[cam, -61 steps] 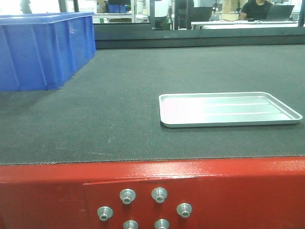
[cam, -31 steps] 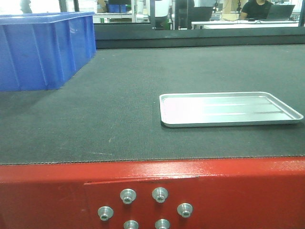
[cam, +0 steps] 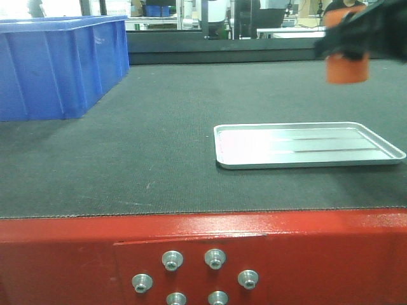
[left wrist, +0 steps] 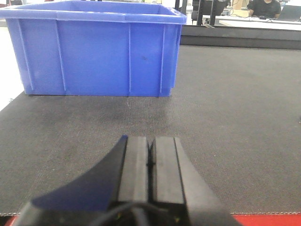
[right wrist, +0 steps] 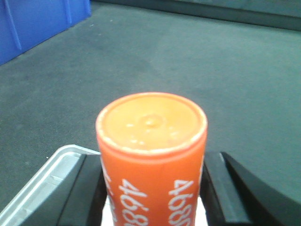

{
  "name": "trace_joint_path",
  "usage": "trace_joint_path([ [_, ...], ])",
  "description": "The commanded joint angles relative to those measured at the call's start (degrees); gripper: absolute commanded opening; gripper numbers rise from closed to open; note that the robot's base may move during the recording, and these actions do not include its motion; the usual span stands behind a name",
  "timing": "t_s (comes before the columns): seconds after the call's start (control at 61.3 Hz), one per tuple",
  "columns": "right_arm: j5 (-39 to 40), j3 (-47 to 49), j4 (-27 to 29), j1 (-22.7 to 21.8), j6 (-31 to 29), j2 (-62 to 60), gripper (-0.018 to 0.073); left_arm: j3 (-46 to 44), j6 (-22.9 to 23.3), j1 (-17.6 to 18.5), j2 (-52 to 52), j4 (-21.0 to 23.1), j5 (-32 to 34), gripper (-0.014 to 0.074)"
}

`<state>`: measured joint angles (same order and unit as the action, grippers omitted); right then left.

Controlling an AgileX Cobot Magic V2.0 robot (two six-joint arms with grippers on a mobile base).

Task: Grab orange capacitor from left shelf to right conveyor
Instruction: 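Lower the right gripper with the cylinder onto the silver tray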

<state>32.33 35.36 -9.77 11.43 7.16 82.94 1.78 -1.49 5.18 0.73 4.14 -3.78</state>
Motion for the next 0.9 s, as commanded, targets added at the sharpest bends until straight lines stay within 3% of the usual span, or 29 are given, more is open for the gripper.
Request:
trace_joint_path([
  [0.0, 11.4, 1.4, -0.6, -0.3, -0.3, 3.0, 0.0057, -0.3, 0.1, 0.2, 0.7, 0.1, 5.2, -0.0127],
  [0.342, 22.4, 1.4, -0.6, -0.3, -0.3, 16.5, 0.0057, -0.3, 0.1, 0.2, 0.7, 0.1, 5.2, -0.0127],
  [0.685, 22.8, 1.4, -0.6, -0.3, -0.3, 18.2, 0.007, -0.3, 0.1, 0.2, 0.7, 0.1, 5.2, -0.0127],
  [0.766, 22.4, 1.4, -0.6, -0.3, -0.3, 18.2, 0.017, -0.3, 0.1, 0.2, 0.7, 0.1, 5.2, -0.0127],
  [0.88, 22.1, 1.4, -0.6, -0.3, -0.3, 18.1, 0.0498, -0.3, 0.1, 0.2, 0.7, 0.1, 5.2, -0.0127],
])
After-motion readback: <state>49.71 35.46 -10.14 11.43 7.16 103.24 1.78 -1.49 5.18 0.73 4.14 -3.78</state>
